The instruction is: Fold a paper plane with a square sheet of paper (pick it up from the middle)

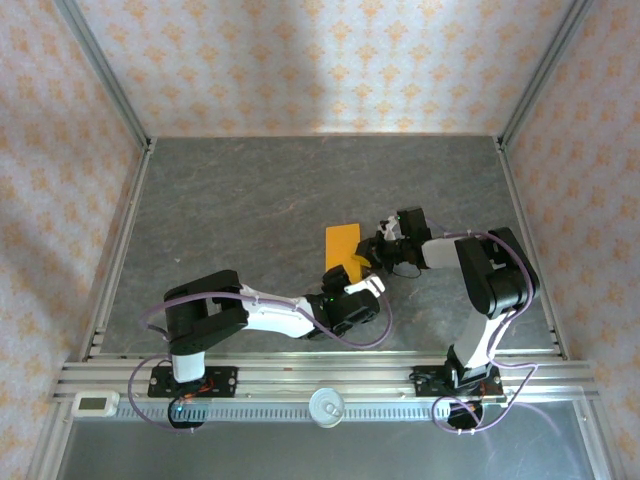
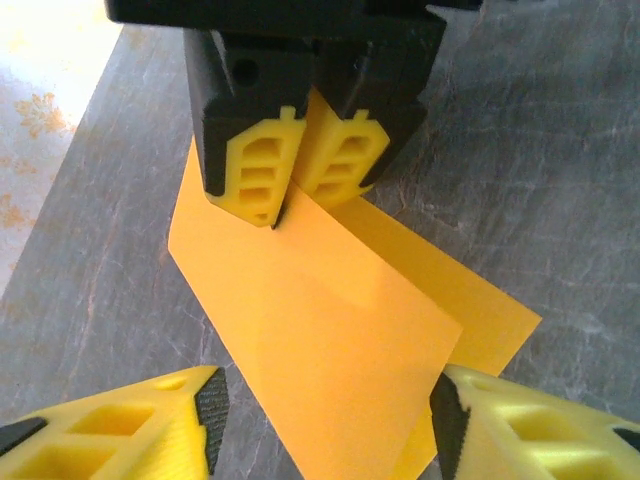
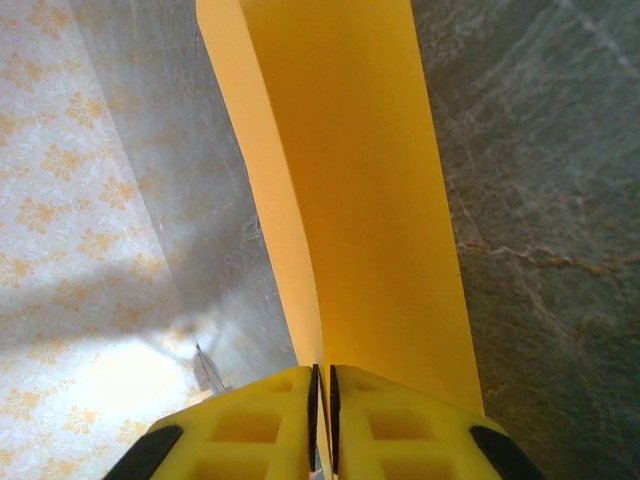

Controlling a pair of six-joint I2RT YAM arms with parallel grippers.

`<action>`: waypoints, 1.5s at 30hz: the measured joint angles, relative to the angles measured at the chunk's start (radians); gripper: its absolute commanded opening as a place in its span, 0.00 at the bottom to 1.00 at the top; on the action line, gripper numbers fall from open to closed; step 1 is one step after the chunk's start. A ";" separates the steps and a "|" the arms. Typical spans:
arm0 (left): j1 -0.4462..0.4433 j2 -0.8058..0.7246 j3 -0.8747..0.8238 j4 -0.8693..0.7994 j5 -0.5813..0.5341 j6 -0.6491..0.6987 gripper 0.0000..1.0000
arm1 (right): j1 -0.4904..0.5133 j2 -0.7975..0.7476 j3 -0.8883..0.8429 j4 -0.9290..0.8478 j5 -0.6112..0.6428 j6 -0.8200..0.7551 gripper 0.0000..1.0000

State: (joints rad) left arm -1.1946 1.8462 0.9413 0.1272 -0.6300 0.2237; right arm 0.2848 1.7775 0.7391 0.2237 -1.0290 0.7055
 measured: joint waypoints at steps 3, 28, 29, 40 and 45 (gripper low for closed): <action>0.000 -0.005 -0.008 0.019 0.002 0.005 0.40 | 0.000 0.000 0.000 0.000 0.000 0.000 0.16; 0.257 -0.134 -0.019 0.014 0.602 -0.184 0.05 | -0.103 -0.251 -0.086 -0.105 0.306 -0.027 0.42; 0.276 -0.134 -0.019 0.011 0.645 -0.196 0.05 | -0.103 -0.272 -0.100 -0.105 0.326 -0.028 0.42; 0.393 -0.122 -0.019 -0.008 0.953 -0.266 0.06 | -0.100 -0.328 -0.186 -0.086 0.283 -0.018 0.38; 0.418 -0.093 -0.016 -0.006 1.030 -0.306 0.06 | -0.071 -0.346 -0.235 -0.050 0.237 0.014 0.18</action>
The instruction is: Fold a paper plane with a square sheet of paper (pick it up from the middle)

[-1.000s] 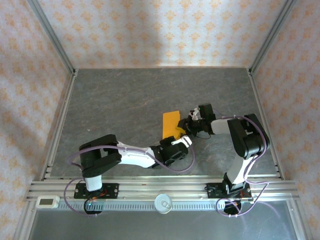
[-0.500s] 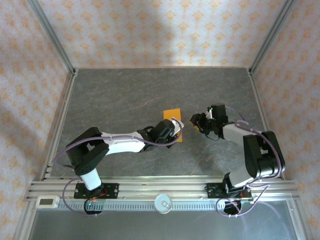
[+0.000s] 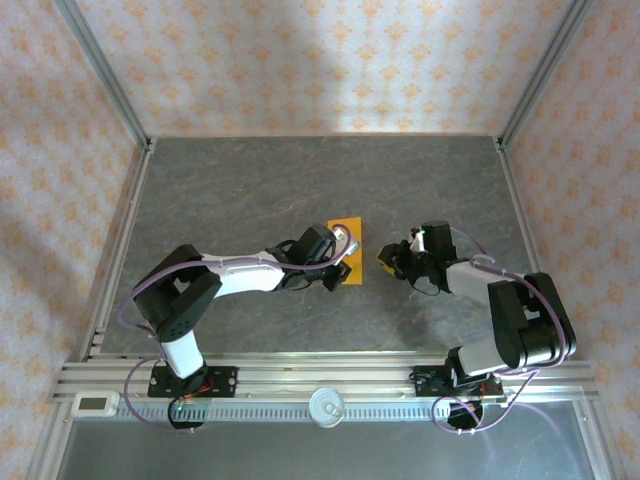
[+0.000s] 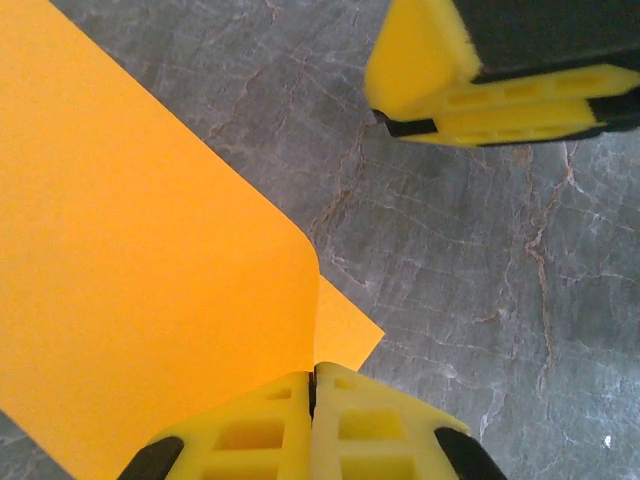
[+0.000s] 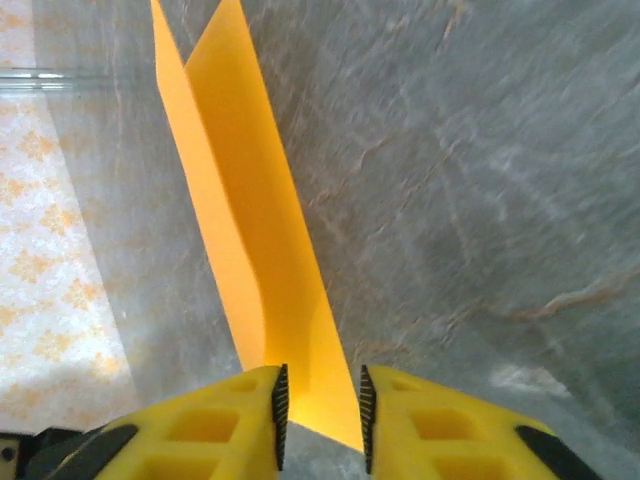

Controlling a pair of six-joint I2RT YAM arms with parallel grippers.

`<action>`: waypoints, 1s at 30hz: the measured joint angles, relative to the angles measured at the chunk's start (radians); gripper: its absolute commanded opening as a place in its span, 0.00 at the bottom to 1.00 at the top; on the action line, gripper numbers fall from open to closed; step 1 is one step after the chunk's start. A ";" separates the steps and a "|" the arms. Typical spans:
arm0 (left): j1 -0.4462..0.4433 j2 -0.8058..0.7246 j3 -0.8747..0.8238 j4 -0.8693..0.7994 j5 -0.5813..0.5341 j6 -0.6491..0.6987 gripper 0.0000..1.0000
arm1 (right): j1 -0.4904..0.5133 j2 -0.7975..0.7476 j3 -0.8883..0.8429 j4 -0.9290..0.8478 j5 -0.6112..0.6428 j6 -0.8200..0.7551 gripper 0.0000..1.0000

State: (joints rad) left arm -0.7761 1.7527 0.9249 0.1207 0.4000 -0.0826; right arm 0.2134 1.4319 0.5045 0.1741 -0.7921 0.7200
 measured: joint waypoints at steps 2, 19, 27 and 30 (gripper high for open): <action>0.005 0.007 0.000 0.000 0.018 -0.016 0.06 | 0.023 -0.002 -0.007 0.016 -0.011 0.013 0.12; 0.026 0.008 0.000 0.034 0.042 -0.090 0.06 | 0.162 0.093 -0.014 0.186 -0.026 0.128 0.04; 0.026 0.009 0.001 0.037 0.046 -0.100 0.15 | 0.184 0.166 -0.014 0.267 -0.022 0.163 0.04; 0.026 0.019 0.012 0.037 0.048 -0.099 0.21 | 0.187 0.190 -0.014 0.272 -0.012 0.164 0.04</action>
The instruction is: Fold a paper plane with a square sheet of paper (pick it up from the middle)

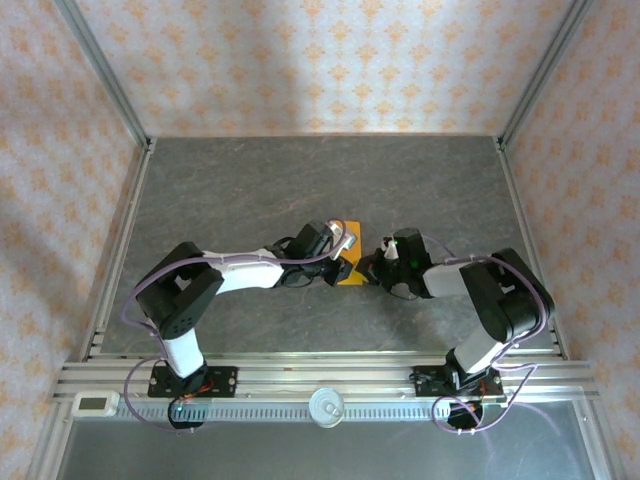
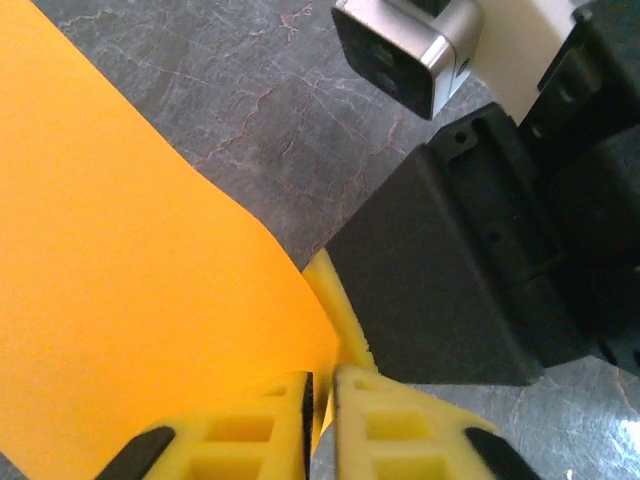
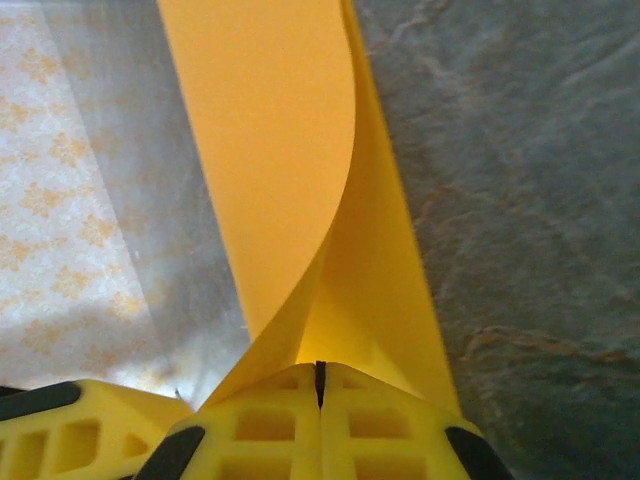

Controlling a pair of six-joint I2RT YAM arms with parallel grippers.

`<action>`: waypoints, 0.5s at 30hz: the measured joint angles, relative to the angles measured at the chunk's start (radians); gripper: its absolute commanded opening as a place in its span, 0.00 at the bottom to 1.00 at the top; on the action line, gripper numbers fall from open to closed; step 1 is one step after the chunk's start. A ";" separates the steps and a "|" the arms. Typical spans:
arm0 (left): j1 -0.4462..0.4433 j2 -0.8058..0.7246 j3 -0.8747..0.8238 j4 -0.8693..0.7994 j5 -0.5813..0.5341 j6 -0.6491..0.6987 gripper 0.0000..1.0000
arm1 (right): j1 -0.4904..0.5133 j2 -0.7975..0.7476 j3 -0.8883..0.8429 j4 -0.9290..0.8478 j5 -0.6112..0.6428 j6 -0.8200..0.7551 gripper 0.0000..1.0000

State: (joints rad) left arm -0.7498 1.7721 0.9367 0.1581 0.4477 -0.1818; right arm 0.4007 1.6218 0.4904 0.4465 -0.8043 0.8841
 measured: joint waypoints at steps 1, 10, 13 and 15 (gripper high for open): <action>0.000 0.006 0.005 0.000 0.002 0.000 0.23 | 0.000 0.006 0.000 0.004 0.002 0.003 0.04; 0.002 0.056 0.066 -0.048 0.009 0.034 0.29 | 0.000 0.025 -0.011 0.024 0.019 0.007 0.04; 0.004 0.061 0.078 -0.068 0.010 0.050 0.29 | 0.000 0.026 -0.012 0.027 0.019 0.007 0.04; 0.004 0.062 0.080 -0.074 0.009 0.054 0.28 | 0.000 0.026 -0.012 0.027 0.019 0.007 0.04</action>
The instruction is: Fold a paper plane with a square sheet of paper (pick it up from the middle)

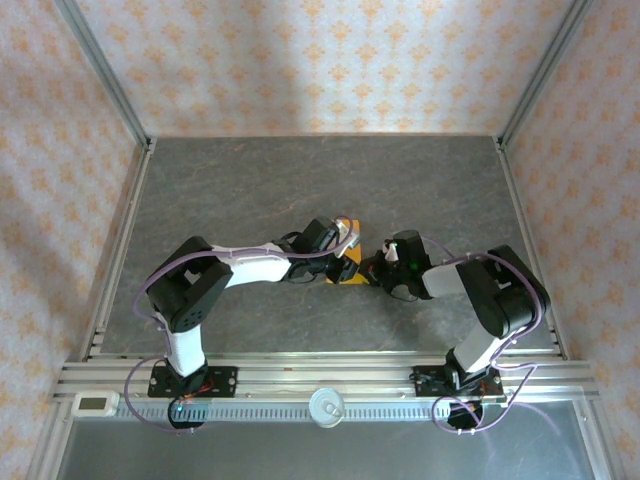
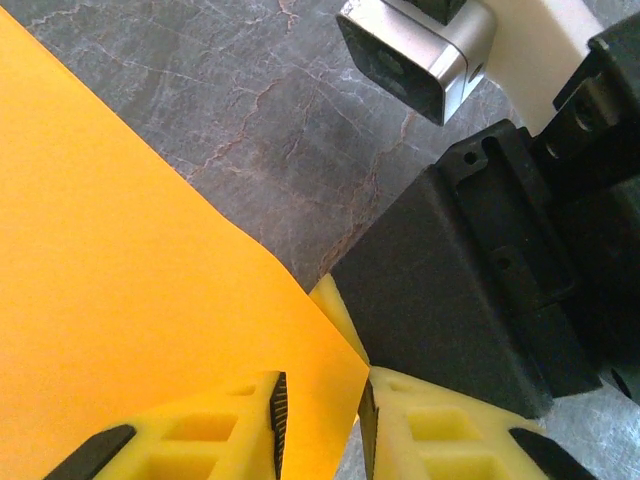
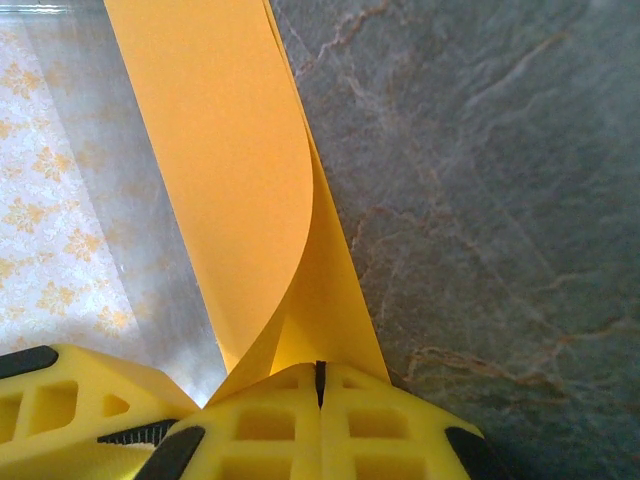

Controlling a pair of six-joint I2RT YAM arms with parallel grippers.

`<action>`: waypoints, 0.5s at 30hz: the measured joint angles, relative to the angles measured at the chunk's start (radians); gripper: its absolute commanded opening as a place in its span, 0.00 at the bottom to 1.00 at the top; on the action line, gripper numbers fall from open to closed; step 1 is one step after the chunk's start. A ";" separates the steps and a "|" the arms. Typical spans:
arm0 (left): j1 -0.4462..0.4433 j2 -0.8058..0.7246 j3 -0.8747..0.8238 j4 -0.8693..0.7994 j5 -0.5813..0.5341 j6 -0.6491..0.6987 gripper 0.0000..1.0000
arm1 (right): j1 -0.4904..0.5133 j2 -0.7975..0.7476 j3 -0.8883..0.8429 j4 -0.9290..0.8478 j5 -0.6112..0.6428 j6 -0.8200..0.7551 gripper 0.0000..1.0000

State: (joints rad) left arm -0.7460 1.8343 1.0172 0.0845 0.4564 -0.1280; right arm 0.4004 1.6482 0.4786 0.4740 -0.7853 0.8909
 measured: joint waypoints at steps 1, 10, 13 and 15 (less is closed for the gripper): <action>0.000 0.001 0.002 -0.004 0.000 0.004 0.27 | 0.000 0.000 0.000 0.002 0.000 0.000 0.04; 0.000 0.005 0.003 -0.007 -0.024 0.024 0.13 | 0.000 0.000 -0.002 0.006 0.000 0.000 0.04; 0.000 0.005 0.003 -0.008 -0.037 0.024 0.18 | 0.000 0.000 -0.002 0.005 0.000 -0.001 0.04; 0.000 0.006 0.003 -0.011 -0.046 0.027 0.23 | 0.000 0.000 -0.002 0.005 0.000 -0.001 0.04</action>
State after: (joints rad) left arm -0.7456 1.8400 1.0203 0.0738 0.4107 -0.1009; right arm 0.4004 1.6485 0.4767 0.4793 -0.7856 0.8898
